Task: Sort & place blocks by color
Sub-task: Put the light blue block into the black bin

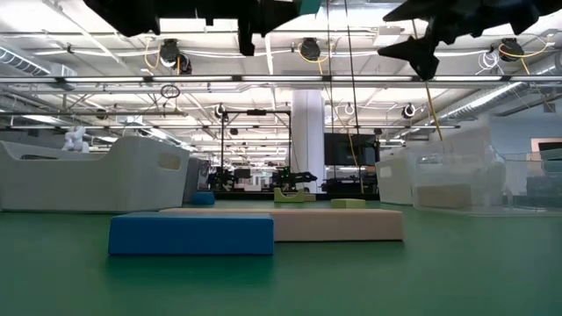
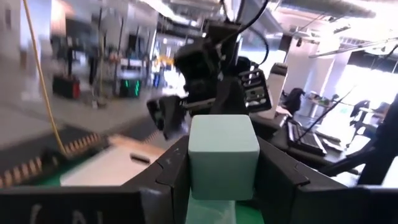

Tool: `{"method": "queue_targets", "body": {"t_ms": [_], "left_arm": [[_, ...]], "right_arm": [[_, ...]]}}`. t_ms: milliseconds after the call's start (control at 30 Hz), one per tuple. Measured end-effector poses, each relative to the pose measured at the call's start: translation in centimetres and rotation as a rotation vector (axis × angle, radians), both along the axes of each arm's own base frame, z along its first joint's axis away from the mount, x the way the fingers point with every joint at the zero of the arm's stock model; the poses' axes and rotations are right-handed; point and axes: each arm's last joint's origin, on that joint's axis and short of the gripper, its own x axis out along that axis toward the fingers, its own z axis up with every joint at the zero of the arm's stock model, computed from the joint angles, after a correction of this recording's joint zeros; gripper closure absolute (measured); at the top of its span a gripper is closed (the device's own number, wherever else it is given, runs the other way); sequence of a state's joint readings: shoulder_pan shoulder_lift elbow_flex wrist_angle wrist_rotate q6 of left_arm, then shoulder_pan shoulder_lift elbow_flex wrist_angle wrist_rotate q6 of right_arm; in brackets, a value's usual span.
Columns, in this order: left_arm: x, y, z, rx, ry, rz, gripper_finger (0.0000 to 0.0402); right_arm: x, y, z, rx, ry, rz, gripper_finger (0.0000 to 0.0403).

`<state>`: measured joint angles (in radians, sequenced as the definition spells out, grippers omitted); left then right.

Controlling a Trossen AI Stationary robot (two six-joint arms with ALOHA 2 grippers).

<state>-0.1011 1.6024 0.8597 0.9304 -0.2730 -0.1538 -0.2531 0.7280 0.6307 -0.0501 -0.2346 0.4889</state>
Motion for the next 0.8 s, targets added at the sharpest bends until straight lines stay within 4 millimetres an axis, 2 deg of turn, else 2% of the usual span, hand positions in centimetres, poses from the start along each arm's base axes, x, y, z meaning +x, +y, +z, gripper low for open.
{"method": "queue_targets", "body": {"t_ms": [167,400,567,800], "left_arm": [[-0.3,1.1,0.8,0.083,-0.018,0.041,0.0267],[-1.5,4.0,2.2,0.125,0.038,0.036,0.0267],[-3.7,6.7,3.3,0.136,0.183,0.098,0.0267],[-8.6,10.7,3.6,0.036,0.468,0.243,0.0266]], "right_arm": [[0.1,-0.2,0.5,-0.039,-0.049,-0.067,0.0161],[0.2,-0.4,0.8,-0.055,-0.074,-0.107,0.0161],[0.2,-0.4,0.7,-0.048,-0.07,-0.124,0.0161],[0.5,-1.0,0.4,-0.075,-0.042,-0.29,0.0161]]}}
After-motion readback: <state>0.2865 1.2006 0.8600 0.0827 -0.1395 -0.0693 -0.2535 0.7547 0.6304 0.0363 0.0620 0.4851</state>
